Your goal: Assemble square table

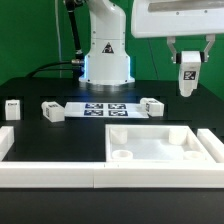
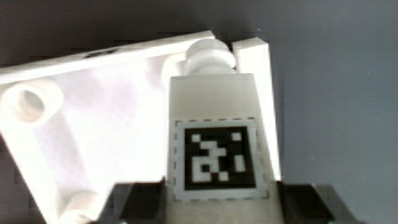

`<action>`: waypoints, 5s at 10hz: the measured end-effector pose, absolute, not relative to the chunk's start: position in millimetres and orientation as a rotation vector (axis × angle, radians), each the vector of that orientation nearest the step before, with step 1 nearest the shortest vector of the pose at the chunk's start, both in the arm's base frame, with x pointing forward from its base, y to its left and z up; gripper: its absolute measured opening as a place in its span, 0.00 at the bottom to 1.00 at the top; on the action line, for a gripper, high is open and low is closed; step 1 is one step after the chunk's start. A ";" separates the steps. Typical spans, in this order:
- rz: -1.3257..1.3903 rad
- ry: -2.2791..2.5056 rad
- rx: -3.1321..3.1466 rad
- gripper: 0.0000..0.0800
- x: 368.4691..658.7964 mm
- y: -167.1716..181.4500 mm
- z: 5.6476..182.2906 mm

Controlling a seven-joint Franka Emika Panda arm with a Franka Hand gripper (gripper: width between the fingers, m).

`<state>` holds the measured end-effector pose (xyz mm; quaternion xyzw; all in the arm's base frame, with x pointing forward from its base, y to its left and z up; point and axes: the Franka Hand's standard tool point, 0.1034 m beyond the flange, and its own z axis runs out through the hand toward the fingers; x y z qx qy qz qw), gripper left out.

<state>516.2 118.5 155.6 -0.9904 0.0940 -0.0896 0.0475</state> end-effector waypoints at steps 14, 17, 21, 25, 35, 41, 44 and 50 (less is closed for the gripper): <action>-0.795 0.113 -2.928 0.36 550.0 125.2 147.3; -0.885 -0.063 -3.000 0.36 598.1 79.0 152.7; -0.895 -0.069 -3.001 0.36 603.4 80.1 147.9; -0.903 -0.089 -2.993 0.36 616.4 97.1 137.0; -0.843 -0.116 -3.023 0.36 617.0 103.3 98.3; -0.834 -0.126 -3.030 0.36 618.8 106.8 85.0; -0.833 -0.127 -3.030 0.37 618.7 106.7 84.9; -0.833 -0.127 -3.030 0.81 618.7 106.7 84.9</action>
Offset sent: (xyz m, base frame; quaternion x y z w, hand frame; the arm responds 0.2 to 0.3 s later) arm 0.0774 -0.0335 0.0066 -0.1113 0.2297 -0.0226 0.9666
